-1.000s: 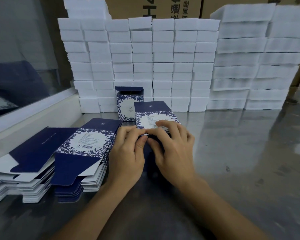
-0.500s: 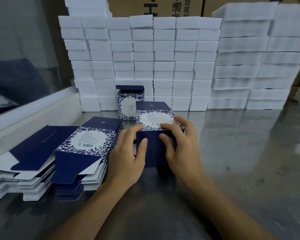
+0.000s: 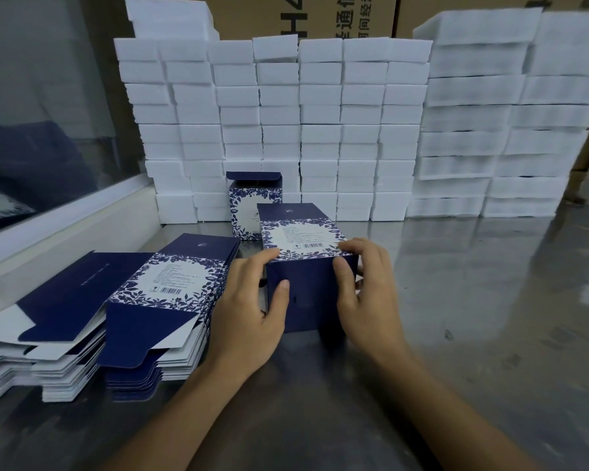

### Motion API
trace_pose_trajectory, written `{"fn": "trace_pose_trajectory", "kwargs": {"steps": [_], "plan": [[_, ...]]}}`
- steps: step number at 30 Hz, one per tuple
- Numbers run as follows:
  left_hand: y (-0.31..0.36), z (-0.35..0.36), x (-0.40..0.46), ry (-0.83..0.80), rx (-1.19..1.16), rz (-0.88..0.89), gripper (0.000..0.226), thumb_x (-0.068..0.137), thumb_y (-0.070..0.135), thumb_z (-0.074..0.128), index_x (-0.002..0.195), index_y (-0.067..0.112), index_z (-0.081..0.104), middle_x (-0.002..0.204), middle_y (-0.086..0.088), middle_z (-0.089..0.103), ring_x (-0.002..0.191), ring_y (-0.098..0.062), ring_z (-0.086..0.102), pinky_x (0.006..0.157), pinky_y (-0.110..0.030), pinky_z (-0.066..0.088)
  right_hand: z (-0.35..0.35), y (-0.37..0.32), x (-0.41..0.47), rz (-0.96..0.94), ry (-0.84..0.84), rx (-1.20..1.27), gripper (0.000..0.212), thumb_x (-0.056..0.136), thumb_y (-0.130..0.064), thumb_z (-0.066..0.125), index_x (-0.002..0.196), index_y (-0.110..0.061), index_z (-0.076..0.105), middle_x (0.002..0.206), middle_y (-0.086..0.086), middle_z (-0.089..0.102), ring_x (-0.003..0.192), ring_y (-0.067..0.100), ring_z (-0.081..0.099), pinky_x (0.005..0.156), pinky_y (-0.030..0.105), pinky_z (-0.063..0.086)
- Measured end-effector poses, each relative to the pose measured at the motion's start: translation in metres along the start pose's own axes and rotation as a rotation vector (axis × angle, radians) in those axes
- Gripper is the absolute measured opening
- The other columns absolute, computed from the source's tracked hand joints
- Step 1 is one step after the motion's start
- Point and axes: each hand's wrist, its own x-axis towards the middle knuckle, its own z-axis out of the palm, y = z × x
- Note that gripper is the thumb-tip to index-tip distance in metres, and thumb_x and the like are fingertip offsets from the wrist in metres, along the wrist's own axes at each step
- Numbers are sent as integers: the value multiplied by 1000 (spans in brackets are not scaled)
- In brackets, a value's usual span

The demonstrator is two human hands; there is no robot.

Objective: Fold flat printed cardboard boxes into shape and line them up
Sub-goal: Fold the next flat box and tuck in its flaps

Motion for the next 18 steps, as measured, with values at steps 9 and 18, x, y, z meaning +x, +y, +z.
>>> {"fn": "trace_pose_trajectory", "kwargs": {"steps": [9, 18], "plan": [[4, 1, -1, 33, -1, -15, 42, 85, 34, 59, 125, 39, 48, 109, 15, 47, 85, -5, 54, 64, -38, 55, -2, 4, 3, 102, -29, 103, 21, 102, -24, 54, 101, -44, 49, 105, -21, 61, 95, 2, 60, 78, 38, 55], [-4, 0, -2, 7, -66, -166, 88, 73, 25, 83, 143, 37, 32, 134, 10, 54, 112, -13, 60, 87, -47, 55, -3, 12, -1, 95, -190, 184, 57, 93, -23, 69, 125, -59, 38, 126, -27, 55, 110, 1, 58, 85, 28, 57]]}}
